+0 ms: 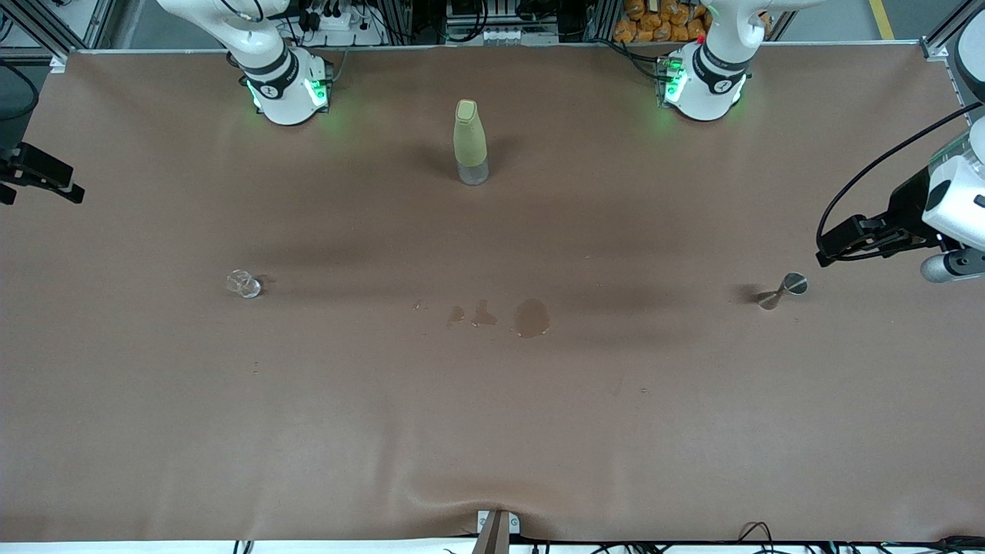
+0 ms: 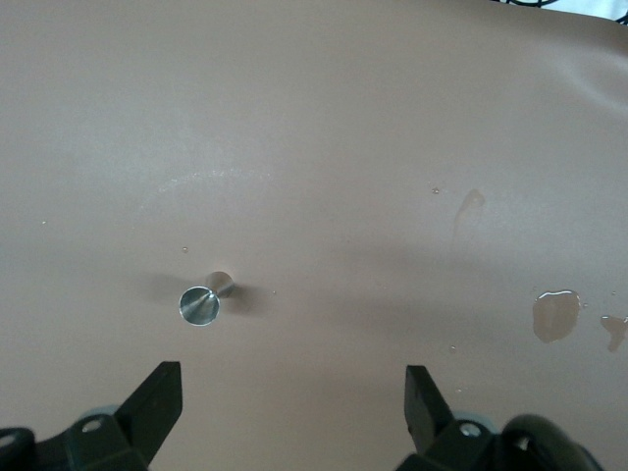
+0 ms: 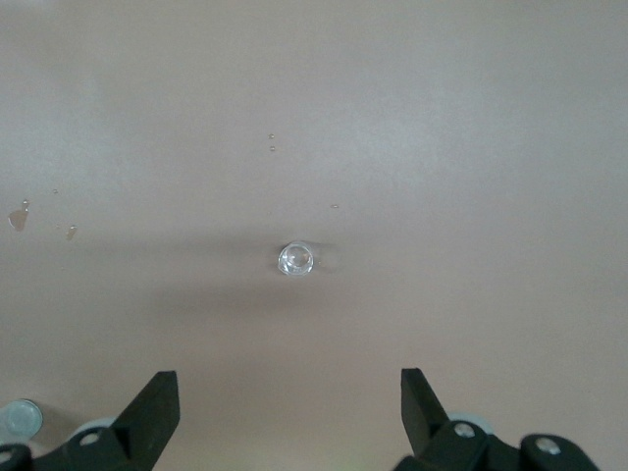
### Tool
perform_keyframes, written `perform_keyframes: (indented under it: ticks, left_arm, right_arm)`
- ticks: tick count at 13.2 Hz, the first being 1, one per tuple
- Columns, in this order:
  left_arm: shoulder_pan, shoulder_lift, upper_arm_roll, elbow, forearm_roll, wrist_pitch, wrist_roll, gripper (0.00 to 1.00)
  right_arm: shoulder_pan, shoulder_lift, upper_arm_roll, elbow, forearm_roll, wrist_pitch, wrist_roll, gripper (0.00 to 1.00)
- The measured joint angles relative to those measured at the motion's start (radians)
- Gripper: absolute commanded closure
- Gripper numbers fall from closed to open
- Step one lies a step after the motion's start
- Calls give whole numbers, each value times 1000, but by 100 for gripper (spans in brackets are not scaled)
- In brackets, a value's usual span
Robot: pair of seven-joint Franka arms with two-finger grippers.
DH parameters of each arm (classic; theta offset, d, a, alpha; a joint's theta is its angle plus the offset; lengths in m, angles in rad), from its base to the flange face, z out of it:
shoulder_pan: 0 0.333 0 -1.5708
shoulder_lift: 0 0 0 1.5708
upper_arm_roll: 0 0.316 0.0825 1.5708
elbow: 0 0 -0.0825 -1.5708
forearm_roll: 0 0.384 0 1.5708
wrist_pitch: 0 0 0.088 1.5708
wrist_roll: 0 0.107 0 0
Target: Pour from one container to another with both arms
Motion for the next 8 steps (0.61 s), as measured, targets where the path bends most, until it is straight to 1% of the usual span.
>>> perform_keyframes:
  ticks: [8]
  left_arm:
    - [-2, 0, -2, -1, 1, -9, -7, 0]
  right_arm:
    - [0, 0, -6, 1, 0, -3, 1, 0]
